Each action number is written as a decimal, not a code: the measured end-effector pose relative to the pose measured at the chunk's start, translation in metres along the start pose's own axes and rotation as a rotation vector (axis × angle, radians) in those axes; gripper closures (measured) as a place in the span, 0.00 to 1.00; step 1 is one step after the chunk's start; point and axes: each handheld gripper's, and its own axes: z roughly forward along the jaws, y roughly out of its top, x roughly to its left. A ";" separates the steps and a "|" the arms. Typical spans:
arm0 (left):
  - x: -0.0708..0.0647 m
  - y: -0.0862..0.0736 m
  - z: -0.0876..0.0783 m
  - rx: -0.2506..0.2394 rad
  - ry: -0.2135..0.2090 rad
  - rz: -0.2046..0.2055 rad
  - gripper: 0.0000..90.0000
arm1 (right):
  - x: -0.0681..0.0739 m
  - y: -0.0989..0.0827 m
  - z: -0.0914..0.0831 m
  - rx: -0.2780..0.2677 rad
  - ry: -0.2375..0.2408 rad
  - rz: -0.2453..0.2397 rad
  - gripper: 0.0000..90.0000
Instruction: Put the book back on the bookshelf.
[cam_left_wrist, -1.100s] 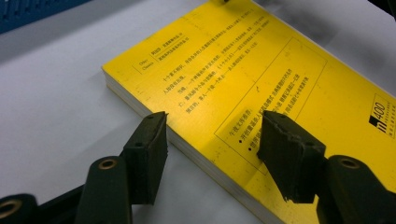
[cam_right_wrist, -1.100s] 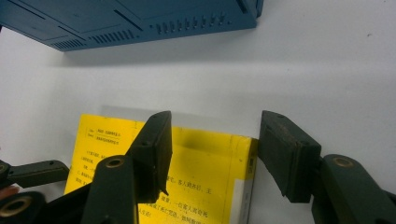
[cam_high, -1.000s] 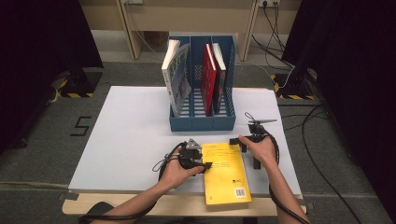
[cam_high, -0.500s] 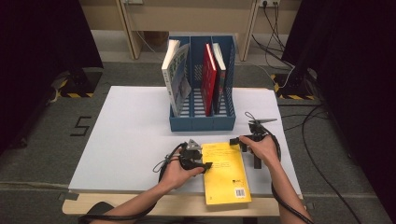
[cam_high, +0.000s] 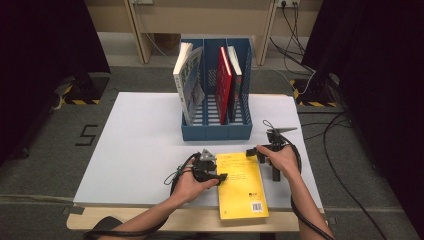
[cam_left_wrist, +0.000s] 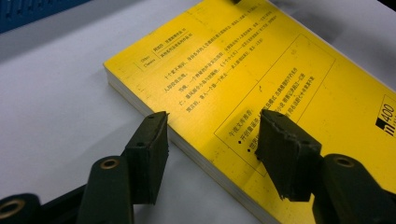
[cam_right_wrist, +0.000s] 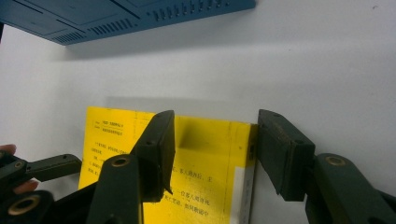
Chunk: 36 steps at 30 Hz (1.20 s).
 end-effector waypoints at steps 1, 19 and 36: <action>0.000 0.000 0.000 0.000 -0.001 0.000 0.47 | 0.000 0.000 0.000 0.004 0.001 0.003 0.54; 0.001 0.000 0.001 -0.007 -0.008 0.017 0.46 | -0.005 -0.002 -0.004 0.057 0.034 0.061 0.59; 0.002 -0.001 0.001 -0.013 -0.014 0.011 0.46 | -0.010 -0.002 -0.005 0.075 0.055 0.088 0.64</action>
